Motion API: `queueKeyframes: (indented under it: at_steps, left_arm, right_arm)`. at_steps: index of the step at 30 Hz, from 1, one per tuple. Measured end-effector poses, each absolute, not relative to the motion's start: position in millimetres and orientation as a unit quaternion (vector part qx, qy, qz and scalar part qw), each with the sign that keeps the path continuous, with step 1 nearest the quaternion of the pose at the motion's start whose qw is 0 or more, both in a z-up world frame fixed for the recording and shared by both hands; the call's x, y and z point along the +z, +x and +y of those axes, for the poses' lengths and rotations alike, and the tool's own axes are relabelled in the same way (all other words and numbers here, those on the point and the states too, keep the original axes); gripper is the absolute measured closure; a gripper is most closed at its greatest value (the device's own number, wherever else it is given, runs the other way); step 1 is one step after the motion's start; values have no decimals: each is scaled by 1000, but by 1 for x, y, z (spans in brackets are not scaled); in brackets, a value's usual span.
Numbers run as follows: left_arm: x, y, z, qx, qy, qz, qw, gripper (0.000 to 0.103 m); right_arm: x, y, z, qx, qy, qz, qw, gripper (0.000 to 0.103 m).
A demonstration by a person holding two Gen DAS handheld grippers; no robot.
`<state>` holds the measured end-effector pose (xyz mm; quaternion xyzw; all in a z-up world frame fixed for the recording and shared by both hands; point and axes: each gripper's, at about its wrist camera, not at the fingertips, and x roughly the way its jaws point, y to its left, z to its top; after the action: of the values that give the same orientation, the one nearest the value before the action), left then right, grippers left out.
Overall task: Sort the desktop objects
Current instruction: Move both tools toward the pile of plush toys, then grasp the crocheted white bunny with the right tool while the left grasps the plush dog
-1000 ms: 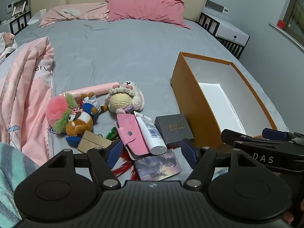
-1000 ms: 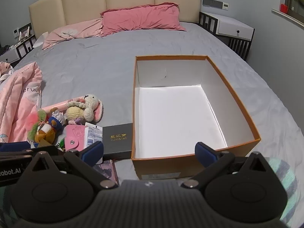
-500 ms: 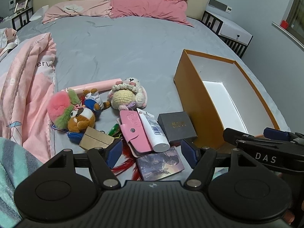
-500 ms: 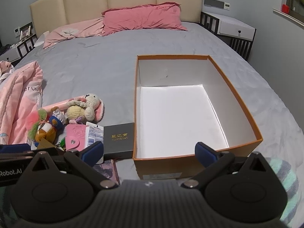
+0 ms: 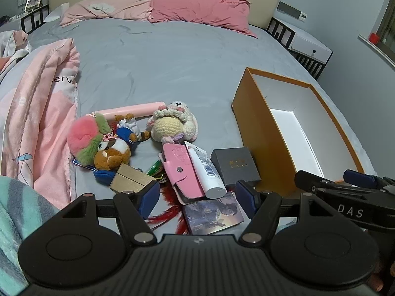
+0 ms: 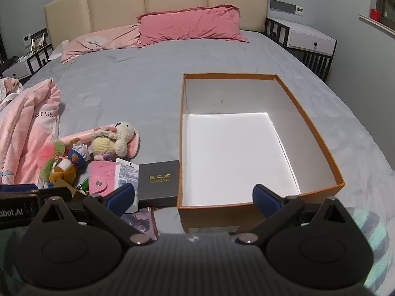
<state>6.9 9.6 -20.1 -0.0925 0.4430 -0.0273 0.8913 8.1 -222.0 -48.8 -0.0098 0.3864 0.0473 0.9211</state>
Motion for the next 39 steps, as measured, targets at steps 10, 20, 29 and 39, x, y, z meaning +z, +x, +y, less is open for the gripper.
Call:
queueKeyframes:
  at_steps: [10, 20, 29, 39]
  left_arm:
    - [-20, 9, 20, -25, -103, 447, 888, 27]
    - [-11, 33, 52, -8, -83, 459, 884, 39]
    - [-36, 94, 80, -12, 17, 521, 853, 36]
    - [-94, 142, 102, -24, -10, 590, 807, 37]
  right_arm:
    - [-47, 10, -214, 63, -20, 382, 922, 7]
    - [-33, 29, -188, 139, -27, 372, 917, 14]
    - [-51, 91, -131, 201, -28, 407, 891, 18]
    - [-104, 178, -78, 223, -27, 481, 847, 23]
